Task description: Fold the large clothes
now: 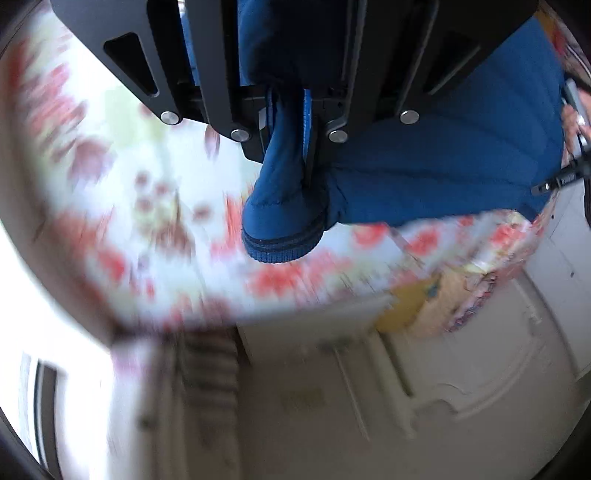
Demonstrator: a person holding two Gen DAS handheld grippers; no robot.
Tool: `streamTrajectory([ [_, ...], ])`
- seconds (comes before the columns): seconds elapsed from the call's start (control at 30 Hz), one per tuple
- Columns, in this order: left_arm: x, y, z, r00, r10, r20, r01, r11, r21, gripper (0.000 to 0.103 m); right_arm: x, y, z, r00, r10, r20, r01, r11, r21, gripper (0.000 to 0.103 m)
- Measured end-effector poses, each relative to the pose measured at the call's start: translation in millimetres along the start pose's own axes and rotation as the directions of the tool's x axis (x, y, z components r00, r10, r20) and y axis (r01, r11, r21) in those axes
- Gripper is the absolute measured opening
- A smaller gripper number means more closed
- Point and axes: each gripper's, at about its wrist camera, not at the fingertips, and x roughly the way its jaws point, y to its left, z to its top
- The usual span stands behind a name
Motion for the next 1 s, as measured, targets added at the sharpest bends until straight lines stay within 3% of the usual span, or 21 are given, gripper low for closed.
streamTrajectory([
  [0.07, 17.3, 11.5, -12.1, 1.000, -0.007, -0.023, 0.007, 0.999, -0.035, 0.036, 9.1, -18.4, -7.9, 0.998, 0.058, -0.014, -0.057, 0.995, 0.082, 0.017],
  [0.13, 12.8, 19.5, -10.7, 1.000, -0.023, -0.010, 0.022, 0.997, -0.071, 0.043, 3.0, -25.5, -7.2, 0.998, 0.058, -0.024, -0.055, 0.991, 0.120, 0.020],
  [0.2, -5.3, 18.1, -6.7, 0.997, 0.049, 0.057, -0.045, 0.997, -0.068, 0.069, -6.8, -25.0, -4.7, 0.998, 0.043, -0.049, -0.037, 0.991, 0.128, 0.021],
  [0.3, -41.6, -6.7, -3.6, 0.973, 0.094, 0.209, -0.102, 0.994, 0.027, 0.084, -28.0, -10.5, -2.2, 1.000, 0.013, -0.005, -0.013, 0.997, 0.071, 0.021],
  [0.4, -58.2, -51.0, -1.3, 0.958, 0.092, 0.272, -0.138, 0.978, 0.155, 0.093, -36.5, 24.9, 6.9, 0.999, -0.042, 0.023, 0.043, 0.999, -0.028, 0.022],
  [0.43, -57.1, -63.4, 0.2, 0.959, 0.093, 0.268, -0.147, 0.971, 0.189, 0.093, -36.3, 43.7, 10.9, 0.995, -0.087, 0.040, 0.090, 0.993, -0.075, 0.030],
  [0.47, -53.5, -79.1, 0.8, 0.961, 0.093, 0.260, -0.155, 0.961, 0.229, 0.094, -36.0, 56.6, 14.6, 0.991, -0.122, 0.061, 0.129, 0.985, -0.112, 0.045],
  [0.5, -47.2, -98.4, -1.2, 0.963, 0.089, 0.253, -0.162, 0.945, 0.284, 0.094, -34.2, 66.5, 17.2, 0.986, -0.149, 0.077, 0.159, 0.977, -0.144, 0.069],
  [0.57, -32.3, -123.9, -4.7, 0.964, 0.105, 0.243, -0.189, 0.915, 0.355, 0.094, -30.7, 81.4, 20.2, 0.974, -0.195, 0.113, 0.216, 0.954, -0.209, 0.092],
  [0.63, -21.0, -136.2, -11.9, 0.962, 0.135, 0.238, -0.224, 0.889, 0.401, 0.094, -33.5, 79.5, 19.6, 0.928, -0.333, 0.169, 0.362, 0.914, -0.185, 0.092],
  [0.67, -18.0, -137.7, -15.7, 0.960, 0.141, 0.240, -0.233, 0.878, 0.417, 0.094, -39.4, 76.7, 19.0, 0.914, -0.354, 0.197, 0.386, 0.909, -0.157, 0.092],
  [0.7, -17.0, -138.0, -18.2, 0.958, 0.147, 0.248, -0.244, 0.871, 0.427, 0.094, -46.5, 76.4, 18.9, 0.914, -0.339, 0.223, 0.374, 0.917, -0.140, 0.092],
  [0.77, -16.7, -135.4, -16.4, 0.960, 0.138, 0.245, -0.235, 0.875, 0.423, 0.094, -60.0, 83.2, 19.1, 0.942, -0.207, 0.264, 0.253, 0.955, -0.157, 0.092],
  [0.87, -8.7, -130.8, -3.4, 0.967, 0.148, 0.210, -0.219, 0.900, 0.376, 0.097, -41.2, 112.1, 22.5, 0.986, -0.043, 0.158, 0.084, 0.962, -0.260, 0.092],
  [0.93, 0.1, -129.1, 1.6, 0.973, 0.155, 0.169, -0.207, 0.914, 0.349, 0.099, -22.4, 129.3, 20.0, 0.994, -0.027, 0.110, 0.060, 0.950, -0.306, 0.092],
  [1.0, 11.6, -127.5, -0.8, 0.972, 0.173, 0.156, -0.221, 0.902, 0.372, 0.100, 8.2, 137.0, 13.1, 0.998, -0.056, 0.006, 0.055, 0.939, -0.340, 0.092],
])
